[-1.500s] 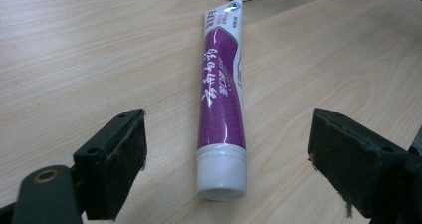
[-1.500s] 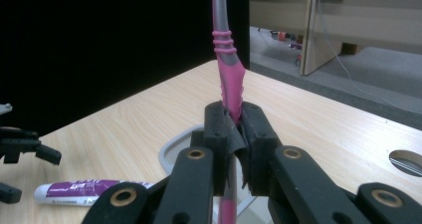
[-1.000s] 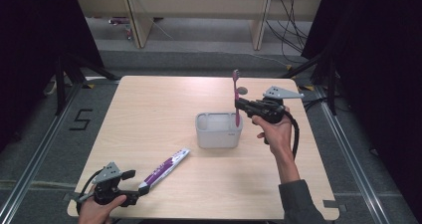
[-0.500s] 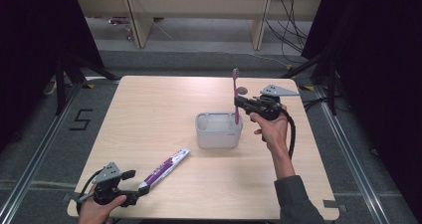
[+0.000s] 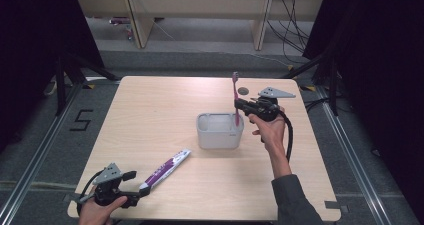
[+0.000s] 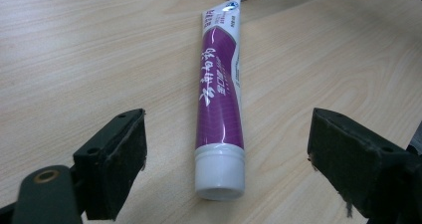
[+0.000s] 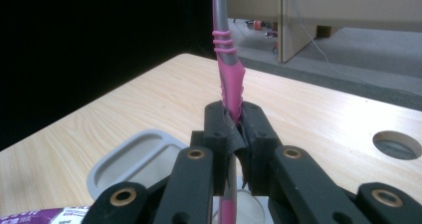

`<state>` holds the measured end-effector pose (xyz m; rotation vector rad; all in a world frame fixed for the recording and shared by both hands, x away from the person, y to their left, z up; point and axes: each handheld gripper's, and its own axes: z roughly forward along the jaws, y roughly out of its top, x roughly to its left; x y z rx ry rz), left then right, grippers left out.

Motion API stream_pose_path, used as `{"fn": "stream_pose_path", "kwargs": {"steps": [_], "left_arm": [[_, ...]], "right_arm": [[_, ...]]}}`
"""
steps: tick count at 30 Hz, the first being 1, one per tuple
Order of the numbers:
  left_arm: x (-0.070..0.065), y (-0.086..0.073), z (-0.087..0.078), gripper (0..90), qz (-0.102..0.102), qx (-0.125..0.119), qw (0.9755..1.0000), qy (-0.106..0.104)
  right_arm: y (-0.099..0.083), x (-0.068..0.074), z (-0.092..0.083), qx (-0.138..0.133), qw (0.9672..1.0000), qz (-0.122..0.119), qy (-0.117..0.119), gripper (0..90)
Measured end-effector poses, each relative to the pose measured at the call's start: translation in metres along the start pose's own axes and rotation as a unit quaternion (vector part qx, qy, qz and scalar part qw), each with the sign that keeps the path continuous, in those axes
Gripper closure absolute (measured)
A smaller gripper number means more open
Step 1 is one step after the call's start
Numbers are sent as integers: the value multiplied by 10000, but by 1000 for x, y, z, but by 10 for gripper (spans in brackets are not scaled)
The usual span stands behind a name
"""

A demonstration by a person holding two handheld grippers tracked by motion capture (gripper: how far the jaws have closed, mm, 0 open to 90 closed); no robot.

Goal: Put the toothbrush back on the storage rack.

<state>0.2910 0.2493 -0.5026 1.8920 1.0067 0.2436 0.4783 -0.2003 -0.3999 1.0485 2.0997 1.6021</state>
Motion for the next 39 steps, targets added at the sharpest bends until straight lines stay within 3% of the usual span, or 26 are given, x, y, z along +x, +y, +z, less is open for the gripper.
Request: {"fn": "stream_pose_path", "kwargs": {"steps": [2,4,5,8,9,11,15,16,20,23,30,31,39], "left_arm": [[0,0,0,152,-1,5,10000,6],[0,0,0,152,-4,22,10000,12],[0,0,0,152,10,33,10000,1],[0,0,0,152,7,33,10000,-3],[0,0,0,152,2,10,10000,-3],[0,0,0,152,0,13,10000,-4],[0,-1,1,152,17,-14,10000,-18],[0,-1,1,152,12,-28,10000,-7],[-1,-1,1,152,-9,-32,10000,15],[-1,-1,1,152,9,-34,10000,6],[0,0,1,152,-3,18,10000,1],[-1,0,1,152,6,-17,10000,7],[-1,0,1,152,13,-10,10000,-12]], "right_arm": [[-3,-1,1,-12,10000,87,-28,833],[-4,-4,1,3,10000,-5,-82,833],[-8,-5,3,23,9999,147,-22,833],[-10,-8,3,8,9999,44,-93,833],[-13,-7,5,43,9998,192,-77,833],[-14,-7,6,83,9997,217,-41,833],[-16,-9,7,57,9999,70,-111,833],[-17,-8,9,104,9997,207,-53,833],[-20,-9,11,134,9997,142,-136,832],[-22,-9,12,152,9996,241,-48,832],[-25,-13,13,136,9997,122,-144,832],[-26,-11,13,205,9992,324,-83,831],[-26,-12,15,236,9994,229,-89,830]]}}
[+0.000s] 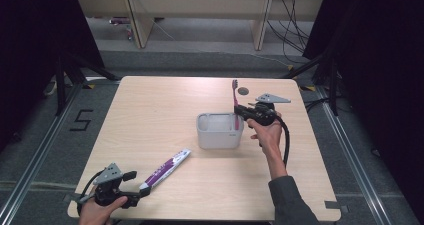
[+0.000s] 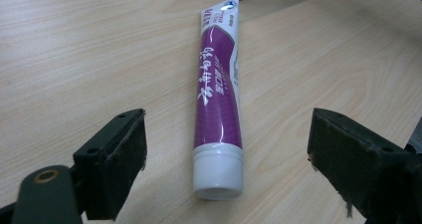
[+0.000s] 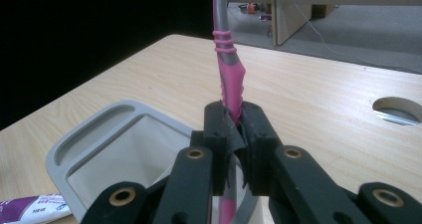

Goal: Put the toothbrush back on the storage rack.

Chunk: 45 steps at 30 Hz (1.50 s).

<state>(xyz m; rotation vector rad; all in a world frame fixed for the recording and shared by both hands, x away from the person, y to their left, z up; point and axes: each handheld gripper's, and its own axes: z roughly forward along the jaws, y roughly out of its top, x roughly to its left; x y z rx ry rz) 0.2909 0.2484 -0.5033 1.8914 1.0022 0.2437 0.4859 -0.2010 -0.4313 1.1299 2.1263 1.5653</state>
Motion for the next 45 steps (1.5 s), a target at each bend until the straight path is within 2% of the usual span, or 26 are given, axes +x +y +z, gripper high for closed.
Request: {"fn": "stream_pose_path", "kwargs": {"steps": [1,3,4,5,6,7,9,10,15,16,23,24,29,31,32,35,36,38,42,44,45], "left_arm": [[0,0,0,152,0,0,10000,0],[0,0,0,152,-20,-10,10000,27],[0,0,0,152,-20,-10,10000,27],[0,0,0,152,-16,-10,10000,25],[0,0,0,152,-4,-30,10000,17],[0,0,0,152,-4,2,10000,22],[0,1,0,152,-6,52,10000,25],[0,0,0,152,-3,-28,10000,19],[0,0,0,152,-11,51,10000,30],[0,0,0,152,-9,53,10000,31],[0,0,1,152,-10,-11,10000,20],[0,1,0,152,-7,53,10000,-3],[0,0,0,152,-19,1,10000,21],[0,0,0,152,-13,30,10000,21],[0,0,0,152,-8,54,10000,24],[0,0,0,152,-6,58,10000,24],[0,0,0,152,-3,14,10000,16],[0,0,0,152,-1,-22,10000,16],[0,0,0,152,-7,54,10000,-1],[0,0,0,152,-9,52,10000,28],[0,0,0,152,-2,-9,10000,8]], "right_arm": [[-1,0,0,14,10000,56,-18,830],[-2,-1,1,-20,9999,-96,-55,830],[-2,-1,1,-20,9999,-96,-55,830],[-2,-1,0,5,10000,-28,-31,830],[-3,-2,1,-62,9999,-86,-97,830],[-3,-2,0,1,10000,11,-10,830],[-5,-2,0,-2,10000,11,-27,830],[-6,-3,-1,64,10000,60,-14,829],[-9,-6,-1,-32,10000,-57,-75,828],[-9,-4,-1,-29,10000,83,-43,827],[-9,-6,0,-44,10000,0,-8,821],[-9,-6,0,-15,10000,6,-22,819],[-9,-5,0,18,10000,83,-11,806],[-9,-6,0,-9,9999,-40,-123,800],[-9,-7,1,-39,9999,-101,-128,800],[-9,-5,1,20,10000,8,-40,799],[-8,-5,0,14,9999,-78,-96,800],[-9,-6,1,-17,9998,-172,-61,805],[-9,-1,-2,43,9999,-66,-98,820],[-8,-3,-1,16,9996,-275,-90,820],[-8,-3,-1,16,9996,-275,-90,820]]}}
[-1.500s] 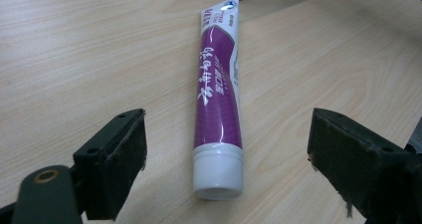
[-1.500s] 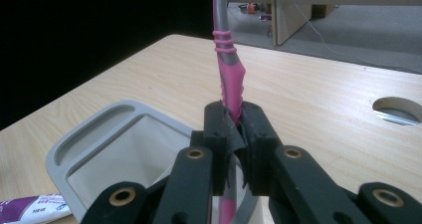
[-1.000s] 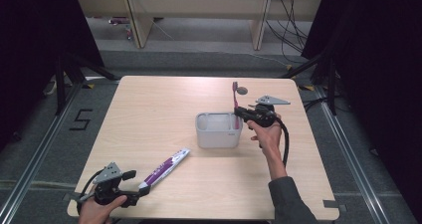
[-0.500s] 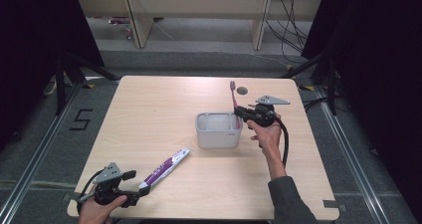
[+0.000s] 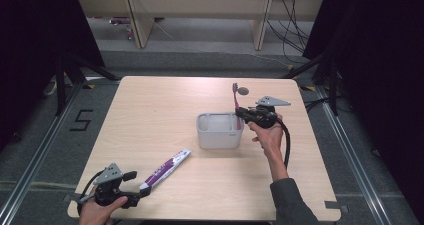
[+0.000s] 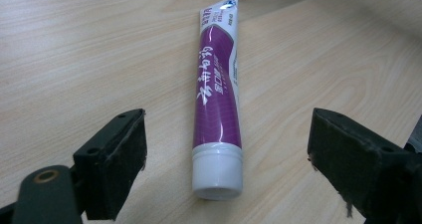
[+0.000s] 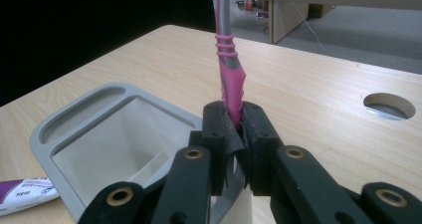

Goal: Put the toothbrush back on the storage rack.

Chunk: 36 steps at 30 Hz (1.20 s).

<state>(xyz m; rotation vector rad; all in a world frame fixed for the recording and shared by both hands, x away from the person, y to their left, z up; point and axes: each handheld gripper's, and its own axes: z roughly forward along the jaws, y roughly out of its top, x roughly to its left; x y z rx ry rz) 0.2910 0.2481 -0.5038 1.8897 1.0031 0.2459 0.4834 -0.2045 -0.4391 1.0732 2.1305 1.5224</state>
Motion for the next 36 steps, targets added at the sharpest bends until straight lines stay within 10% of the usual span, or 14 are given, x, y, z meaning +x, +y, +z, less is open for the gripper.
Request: {"fn": "stream_pose_path", "kwargs": {"steps": [14,25,36], "left_arm": [[0,1,-1,152,1,68,10000,19],[0,1,-1,152,-3,65,10000,21],[0,1,0,152,-14,88,10000,1]], "right_arm": [[1,3,-4,80,9999,-135,-68,756],[5,8,-19,10,10000,-65,-66,457],[1,19,-48,201,9997,-108,-41,372]]}}
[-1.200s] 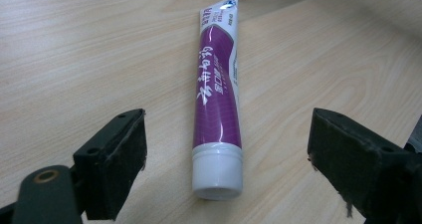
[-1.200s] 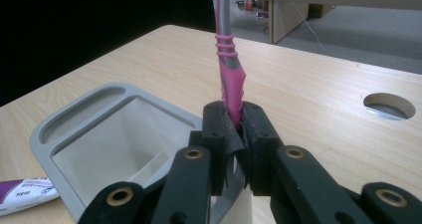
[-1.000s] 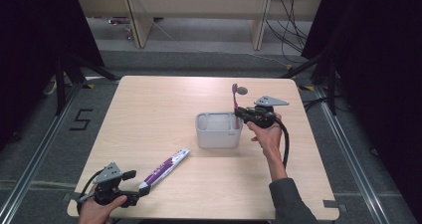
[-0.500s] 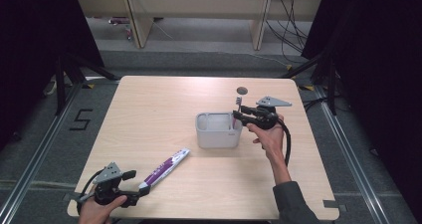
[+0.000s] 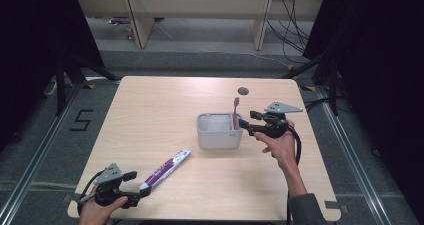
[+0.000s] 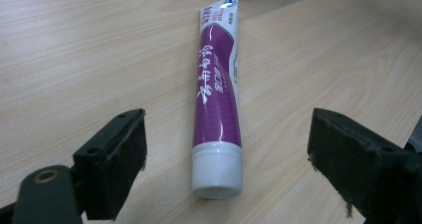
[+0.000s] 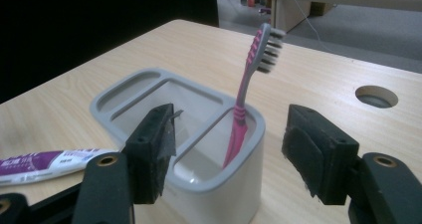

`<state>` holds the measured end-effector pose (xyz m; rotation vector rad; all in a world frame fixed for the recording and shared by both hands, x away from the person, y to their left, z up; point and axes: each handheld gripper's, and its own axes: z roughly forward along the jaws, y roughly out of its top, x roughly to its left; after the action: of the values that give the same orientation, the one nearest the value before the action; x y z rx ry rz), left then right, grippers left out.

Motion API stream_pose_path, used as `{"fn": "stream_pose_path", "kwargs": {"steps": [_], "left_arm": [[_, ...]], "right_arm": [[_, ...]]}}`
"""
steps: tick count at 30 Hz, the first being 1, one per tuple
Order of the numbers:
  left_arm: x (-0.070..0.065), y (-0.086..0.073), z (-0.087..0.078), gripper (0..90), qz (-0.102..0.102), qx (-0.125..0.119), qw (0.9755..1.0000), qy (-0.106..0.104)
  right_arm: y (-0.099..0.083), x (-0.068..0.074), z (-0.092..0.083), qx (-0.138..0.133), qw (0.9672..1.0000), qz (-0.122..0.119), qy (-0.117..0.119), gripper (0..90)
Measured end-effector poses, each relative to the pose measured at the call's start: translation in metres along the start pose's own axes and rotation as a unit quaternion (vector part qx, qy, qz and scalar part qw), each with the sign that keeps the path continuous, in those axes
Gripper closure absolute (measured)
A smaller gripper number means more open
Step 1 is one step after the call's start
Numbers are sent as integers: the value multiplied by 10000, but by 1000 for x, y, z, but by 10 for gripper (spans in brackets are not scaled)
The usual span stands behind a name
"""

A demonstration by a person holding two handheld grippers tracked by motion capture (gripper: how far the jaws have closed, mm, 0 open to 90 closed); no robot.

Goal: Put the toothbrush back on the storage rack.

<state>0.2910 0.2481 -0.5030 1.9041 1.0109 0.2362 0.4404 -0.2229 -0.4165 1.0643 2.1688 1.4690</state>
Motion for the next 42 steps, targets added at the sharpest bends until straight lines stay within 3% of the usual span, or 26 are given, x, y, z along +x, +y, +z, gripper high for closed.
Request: {"fn": "stream_pose_path", "kwargs": {"steps": [1,2,3,5,7,8,11,12,15,17,19,26,27,33,34,37,38,40,41,42], "left_arm": [[0,0,0,152,0,3,10000,17],[-1,0,0,152,-12,2,10000,18],[-1,0,0,152,-12,2,10000,18],[0,0,0,152,0,0,10000,22],[-1,0,0,152,-14,-23,10000,-5],[0,-1,0,152,14,-63,10000,-29],[0,0,0,152,9,-33,10000,-9],[-1,0,0,152,-10,-18,10000,-17],[-1,-1,1,152,6,-69,10000,-9],[-1,0,0,152,-16,-46,10000,-33],[-1,-1,0,152,-7,-63,10000,-43],[-1,-1,0,152,-21,-38,10000,-45],[-1,-1,1,152,-22,-47,10000,-43],[-1,0,0,152,-9,8,10000,-7],[-1,0,1,152,-33,-15,10000,-18],[0,-1,1,151,-2,-91,10000,-10],[0,-1,1,150,-1,-89,10000,-9],[0,-1,1,150,-9,-63,10000,0],[0,-1,0,150,-11,-76,10000,2],[0,-1,0,150,-9,-83,10000,4]], "right_arm": [[-2,3,-4,-6,9999,152,55,366],[-3,3,-6,-46,9999,149,72,366],[-4,2,-8,-64,10000,0,73,366],[-5,4,-12,-36,9999,110,64,366],[-7,3,-15,-86,10000,-41,5,366],[-8,6,-17,-3,9998,188,64,366],[-10,3,-19,-26,10000,21,57,366],[-11,4,-22,37,9999,83,-63,363],[-15,2,-27,-36,10000,1,-86,363],[-19,3,-32,73,9999,128,-41,363],[-22,2,-35,100,9999,51,-50,363],[-33,5,-44,255,9995,191,-40,363],[-35,4,-46,277,9996,65,-58,362],[-44,9,-50,381,9990,230,-61,365],[-48,9,-49,337,9994,27,-119,364],[-54,14,-49,440,9987,267,3,362],[-55,12,-50,497,9987,76,-55,356],[-57,13,-50,532,9985,112,-14,349],[-61,17,-51,657,9975,259,20,346],[-62,15,-50,599,9982,99,12,344]]}}
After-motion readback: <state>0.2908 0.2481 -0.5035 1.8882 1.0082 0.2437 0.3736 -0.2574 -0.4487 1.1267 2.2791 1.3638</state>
